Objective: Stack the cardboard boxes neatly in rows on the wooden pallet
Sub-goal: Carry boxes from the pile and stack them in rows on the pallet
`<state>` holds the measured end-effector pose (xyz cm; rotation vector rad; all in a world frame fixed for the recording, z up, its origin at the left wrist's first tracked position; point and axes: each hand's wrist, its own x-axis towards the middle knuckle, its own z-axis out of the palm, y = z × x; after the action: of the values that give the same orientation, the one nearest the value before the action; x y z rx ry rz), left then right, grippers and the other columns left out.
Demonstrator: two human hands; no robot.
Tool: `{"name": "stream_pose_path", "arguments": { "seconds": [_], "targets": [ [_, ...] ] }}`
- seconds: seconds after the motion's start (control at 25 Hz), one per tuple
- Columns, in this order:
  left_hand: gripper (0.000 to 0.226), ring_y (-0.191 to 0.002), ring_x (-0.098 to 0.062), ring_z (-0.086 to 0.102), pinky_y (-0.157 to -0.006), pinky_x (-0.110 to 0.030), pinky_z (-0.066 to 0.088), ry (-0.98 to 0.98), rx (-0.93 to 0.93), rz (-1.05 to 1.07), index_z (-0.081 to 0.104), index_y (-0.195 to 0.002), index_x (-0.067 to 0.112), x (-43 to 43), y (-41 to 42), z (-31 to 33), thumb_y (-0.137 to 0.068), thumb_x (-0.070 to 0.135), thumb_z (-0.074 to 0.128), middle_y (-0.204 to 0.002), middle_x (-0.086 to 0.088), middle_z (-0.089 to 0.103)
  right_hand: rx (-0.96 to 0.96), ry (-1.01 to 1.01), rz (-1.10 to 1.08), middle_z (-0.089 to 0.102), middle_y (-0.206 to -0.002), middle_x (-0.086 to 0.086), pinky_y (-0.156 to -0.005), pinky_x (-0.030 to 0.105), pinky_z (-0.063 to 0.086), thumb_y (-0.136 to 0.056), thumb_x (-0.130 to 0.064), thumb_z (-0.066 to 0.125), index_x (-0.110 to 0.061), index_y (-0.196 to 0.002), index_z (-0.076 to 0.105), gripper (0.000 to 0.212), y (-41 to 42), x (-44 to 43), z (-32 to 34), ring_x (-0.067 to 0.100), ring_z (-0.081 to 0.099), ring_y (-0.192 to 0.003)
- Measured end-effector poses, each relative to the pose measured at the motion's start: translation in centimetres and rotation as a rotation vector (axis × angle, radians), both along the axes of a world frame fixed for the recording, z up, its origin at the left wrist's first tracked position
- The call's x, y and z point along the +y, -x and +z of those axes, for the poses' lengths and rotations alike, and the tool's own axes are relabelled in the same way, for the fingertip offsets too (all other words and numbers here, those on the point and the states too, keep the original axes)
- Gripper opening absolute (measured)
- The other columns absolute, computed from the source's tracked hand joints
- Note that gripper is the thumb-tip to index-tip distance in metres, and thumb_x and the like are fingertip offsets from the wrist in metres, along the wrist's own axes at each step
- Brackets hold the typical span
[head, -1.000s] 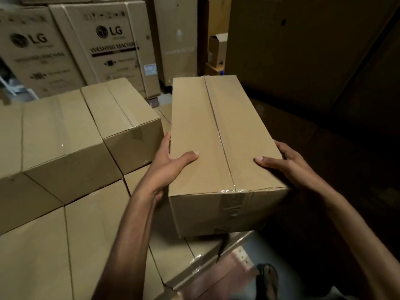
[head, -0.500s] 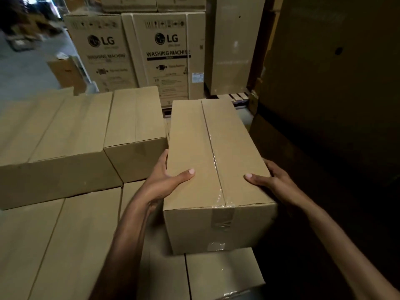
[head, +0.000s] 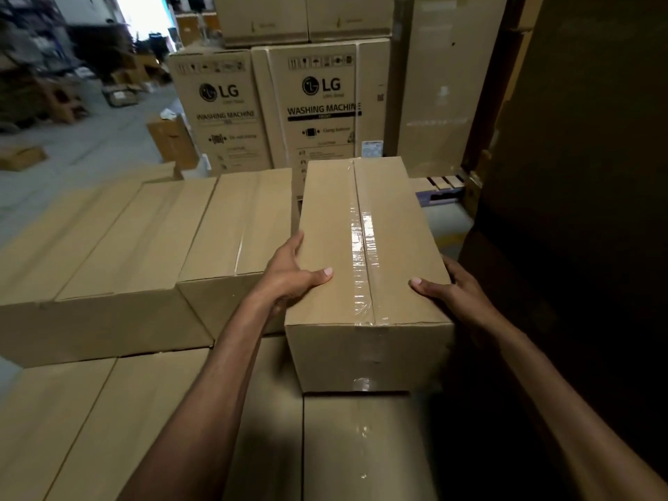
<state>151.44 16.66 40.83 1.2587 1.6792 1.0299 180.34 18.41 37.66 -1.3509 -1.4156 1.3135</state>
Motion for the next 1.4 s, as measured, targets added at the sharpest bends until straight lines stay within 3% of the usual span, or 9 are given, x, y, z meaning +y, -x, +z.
{"name": "stream_pose_path", "arguments": {
  "seconds": [0.08, 0.24, 0.44, 0.6, 0.8, 1.0, 1.12, 1.24, 1.4],
  "targets": [
    [0.096, -0.128, 0.0, 0.039, -0.102, -0.012, 0.03, 0.006, 0.055, 0.025, 0.033, -0.159, 0.015, 5.1, 0.4, -1.0, -0.08, 0.011, 0.087, -0.157, 0.004, 0.043, -0.002, -0.01, 0.025, 0.065, -0.126, -0.007, -0.085, 0.02, 0.048, -0.086, -0.026, 0.082, -0.024, -0.143, 0.053, 0.064, 0.3, 5.8, -1.4, 0.001, 0.061, -0.106],
    [0.082, -0.14, -0.011, 0.045, -0.118, -0.028, 0.034, 0.022, 0.14, 0.105, 0.051, -0.149, 0.018, 12.3, 1.5, -3.8, -0.077, 0.014, 0.089, -0.153, 0.002, 0.051, -0.027, -0.061, 0.082, 0.067, -0.13, -0.005, -0.099, 0.032, 0.051, -0.08, -0.033, 0.086, -0.025, -0.142, 0.055, 0.07, 1.6, 15.1, -4.4, 0.012, 0.064, -0.116],
    [0.071, -0.136, -0.007, 0.045, -0.114, -0.024, 0.033, 0.043, 0.198, 0.159, 0.056, -0.145, 0.021, 17.0, 3.2, -6.4, -0.081, 0.015, 0.087, -0.147, 0.008, 0.053, -0.006, -0.062, 0.14, 0.065, -0.132, -0.008, -0.095, 0.028, 0.051, -0.083, -0.035, 0.084, -0.028, -0.145, 0.051, 0.071, 3.7, 20.9, -7.9, 0.008, 0.062, -0.118],
    [0.071, -0.145, -0.022, 0.039, -0.121, -0.044, 0.031, 0.077, 0.382, 0.18, 0.053, -0.145, 0.037, 19.2, 4.6, -7.2, -0.082, 0.033, 0.085, -0.15, 0.007, 0.052, 0.023, -0.029, 0.158, 0.064, -0.134, -0.008, -0.1, 0.034, 0.051, -0.082, -0.039, 0.084, -0.031, -0.146, 0.05, 0.073, 4.9, 23.1, -10.1, 0.01, 0.062, -0.119],
    [0.071, -0.147, -0.027, 0.03, -0.117, -0.045, 0.026, 0.113, 0.45, 0.127, 0.046, -0.151, 0.038, 19.3, 5.2, -8.3, -0.088, 0.039, 0.078, -0.156, 0.002, 0.046, 0.041, 0.014, 0.168, 0.065, -0.124, -0.014, -0.088, 0.025, 0.051, -0.088, -0.028, 0.08, -0.028, -0.144, 0.051, 0.063, 5.9, 23.8, -10.7, 0.006, 0.063, -0.112],
    [0.076, -0.15, -0.03, 0.02, -0.115, -0.047, 0.022, 0.065, 0.734, 0.067, 0.038, -0.155, 0.039, 19.3, 6.1, -9.4, -0.088, 0.047, 0.074, -0.168, 0.003, 0.023, 0.02, 0.075, 0.198, 0.06, -0.127, -0.011, -0.088, 0.024, 0.047, -0.09, -0.023, 0.078, -0.027, -0.149, 0.042, 0.07, 6.9, 24.4, -11.8, 0.004, 0.059, -0.112],
    [0.074, -0.154, -0.028, 0.014, -0.12, -0.052, 0.015, 0.138, 0.68, 0.056, 0.042, -0.154, 0.038, 18.5, 7.5, -10.1, -0.088, 0.061, 0.068, -0.169, 0.003, 0.02, 0.005, 0.082, 0.156, 0.058, -0.124, -0.014, -0.085, 0.024, 0.046, -0.09, -0.026, 0.077, -0.028, -0.149, 0.041, 0.07, 6.8, 24.5, -12.3, 0.002, 0.057, -0.111],
    [0.099, -0.158, -0.018, -0.004, -0.126, -0.055, 0.004, 0.201, 0.547, -0.178, 0.038, -0.154, 0.045, 16.5, 9.7, -10.5, -0.068, 0.075, 0.076, -0.171, 0.01, 0.009, -0.002, 0.07, 0.133, 0.06, -0.123, -0.016, -0.085, 0.024, 0.047, -0.089, -0.027, 0.078, -0.03, -0.148, 0.044, 0.068, 7.0, 24.7, -12.4, 0.002, 0.058, -0.112],
    [0.12, -0.156, -0.012, -0.011, -0.125, -0.049, 0.003, 0.197, 0.583, -0.345, 0.028, -0.157, 0.047, 14.8, 11.2, -10.7, -0.055, 0.065, 0.089, -0.17, 0.014, 0.001, -0.001, 0.059, 0.142, 0.06, -0.121, -0.016, -0.089, 0.029, 0.047, -0.092, -0.024, 0.074, -0.03, -0.144, 0.045, 0.06, 7.5, 24.5, -12.3, 0.006, 0.058, -0.112]
  ]
}}
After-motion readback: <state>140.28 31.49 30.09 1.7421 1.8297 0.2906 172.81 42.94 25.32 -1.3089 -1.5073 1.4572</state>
